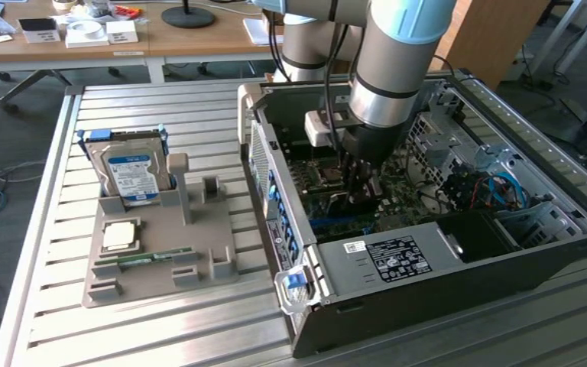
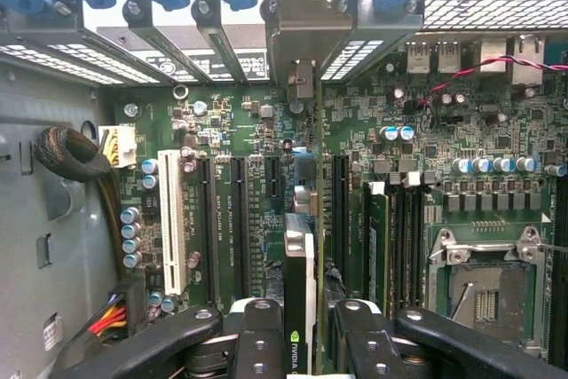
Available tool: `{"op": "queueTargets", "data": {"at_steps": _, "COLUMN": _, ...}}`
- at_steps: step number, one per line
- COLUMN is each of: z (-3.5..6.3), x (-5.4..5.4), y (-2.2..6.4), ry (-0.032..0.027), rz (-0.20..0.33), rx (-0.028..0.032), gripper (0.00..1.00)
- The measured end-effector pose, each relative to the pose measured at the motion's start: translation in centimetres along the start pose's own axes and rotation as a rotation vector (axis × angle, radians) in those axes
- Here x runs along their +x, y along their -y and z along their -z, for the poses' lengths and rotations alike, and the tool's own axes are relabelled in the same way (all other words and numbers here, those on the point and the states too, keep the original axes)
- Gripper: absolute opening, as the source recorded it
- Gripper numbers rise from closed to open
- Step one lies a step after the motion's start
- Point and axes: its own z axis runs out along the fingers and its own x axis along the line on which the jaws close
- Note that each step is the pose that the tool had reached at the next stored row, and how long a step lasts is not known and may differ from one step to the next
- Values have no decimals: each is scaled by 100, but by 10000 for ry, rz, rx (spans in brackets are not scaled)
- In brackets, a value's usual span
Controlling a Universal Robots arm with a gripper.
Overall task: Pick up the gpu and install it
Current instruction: 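Insert the gpu into the slot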
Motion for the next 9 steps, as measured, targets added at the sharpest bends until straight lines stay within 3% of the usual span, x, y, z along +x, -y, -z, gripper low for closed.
{"op": "queueTargets", "data": {"at_steps": 9, "z": -1, "x": -18, "y": -9, "ry": 3, "rz": 94, "rx": 44, "gripper": 27}}
